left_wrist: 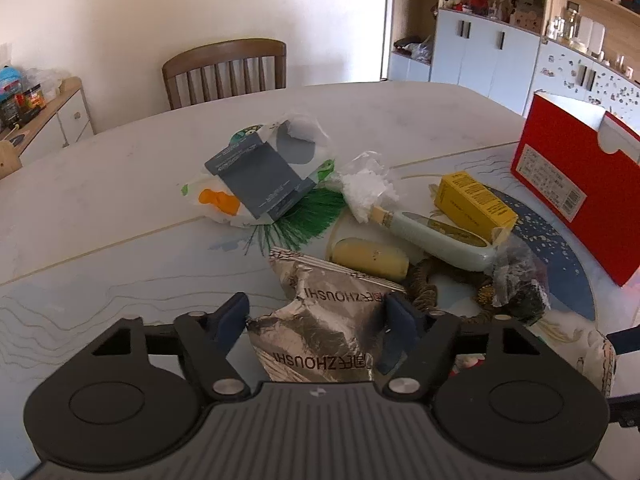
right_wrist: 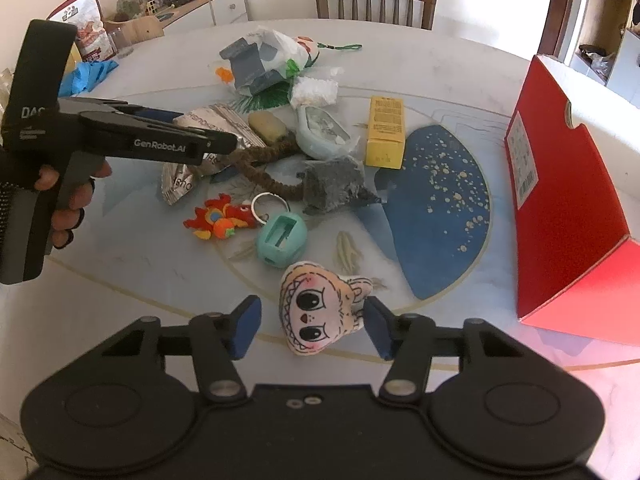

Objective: Organize objects
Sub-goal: 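Reach the left tool to the silver snack bag while the right tool reaches the cartoon face keychain, then grasp and carry the silver bag with left tool while right tool carries the face keychain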

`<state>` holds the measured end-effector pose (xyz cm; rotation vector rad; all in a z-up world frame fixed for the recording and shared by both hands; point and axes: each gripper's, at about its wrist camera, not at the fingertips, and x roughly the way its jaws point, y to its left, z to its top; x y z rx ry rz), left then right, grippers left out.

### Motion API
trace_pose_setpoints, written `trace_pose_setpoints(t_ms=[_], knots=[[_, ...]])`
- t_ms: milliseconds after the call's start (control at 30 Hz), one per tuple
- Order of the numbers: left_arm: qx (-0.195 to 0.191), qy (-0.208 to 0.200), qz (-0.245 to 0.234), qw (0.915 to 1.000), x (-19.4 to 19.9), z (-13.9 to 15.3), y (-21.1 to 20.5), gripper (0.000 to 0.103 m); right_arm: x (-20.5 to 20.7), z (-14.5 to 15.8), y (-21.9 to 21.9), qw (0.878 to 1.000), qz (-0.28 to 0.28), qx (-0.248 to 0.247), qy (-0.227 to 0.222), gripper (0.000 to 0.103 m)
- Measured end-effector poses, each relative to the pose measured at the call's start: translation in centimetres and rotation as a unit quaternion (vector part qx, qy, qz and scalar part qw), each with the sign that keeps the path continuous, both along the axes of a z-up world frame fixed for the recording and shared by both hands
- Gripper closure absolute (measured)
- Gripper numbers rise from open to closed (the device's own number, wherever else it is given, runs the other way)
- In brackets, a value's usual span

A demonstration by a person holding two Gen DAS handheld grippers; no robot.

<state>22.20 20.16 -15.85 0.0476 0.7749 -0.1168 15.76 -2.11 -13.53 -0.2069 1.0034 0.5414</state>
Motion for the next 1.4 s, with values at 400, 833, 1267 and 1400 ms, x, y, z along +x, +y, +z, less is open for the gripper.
trace_pose_setpoints(t_ms=[400, 833, 1267, 1400], knots=[[-0.027, -0.003, 0.01, 0.9996, -0.7, 0.9, 0.7, 0.05, -0.4, 1.1, -0.1, 1.0, -0.007, -0.004, -0.013, 0.066], [-0.048, -0.018, 0.037, 0.998, -3.3, 6.7, 0.1, 0.05, -1.2, 6.0, -2.7, 0.998, -0.018, 0.02, -0.05, 0.066], [-0.043, -0.039, -0.005, 0.9983, -4.0, 12.4, -8.6, 0.05, 0.5, 11.3, -8.9, 0.996, -0.01, 0.012, -0.088, 0.066], [-0.041, -0.045, -0.018, 0.998, -3.4, 13.5, -12.0, 0.05, 1.6, 12.3, -11.6, 0.995, -0.008, 0.011, -0.101, 0.066]])
